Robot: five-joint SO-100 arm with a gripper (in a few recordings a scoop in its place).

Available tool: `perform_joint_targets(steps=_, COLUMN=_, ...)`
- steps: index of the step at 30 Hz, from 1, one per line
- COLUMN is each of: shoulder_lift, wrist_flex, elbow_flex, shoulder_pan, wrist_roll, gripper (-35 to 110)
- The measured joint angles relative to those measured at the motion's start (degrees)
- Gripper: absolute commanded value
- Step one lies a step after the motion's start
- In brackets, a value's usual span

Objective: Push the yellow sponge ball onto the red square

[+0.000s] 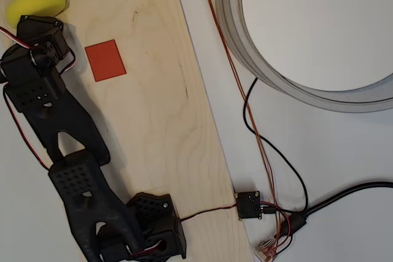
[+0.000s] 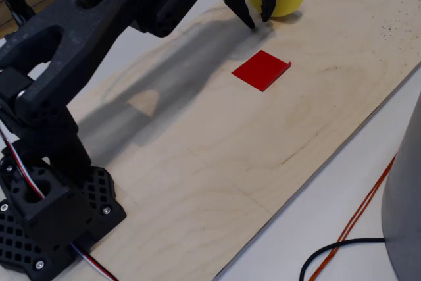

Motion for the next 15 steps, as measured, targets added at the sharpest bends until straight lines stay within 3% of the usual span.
perform_joint_targets(steps=15, shoulder_lift=16.61, wrist_flex=1.05, elbow_flex=6.77, shoulder_pan=-0.62, wrist_roll=-8.44, gripper=7)
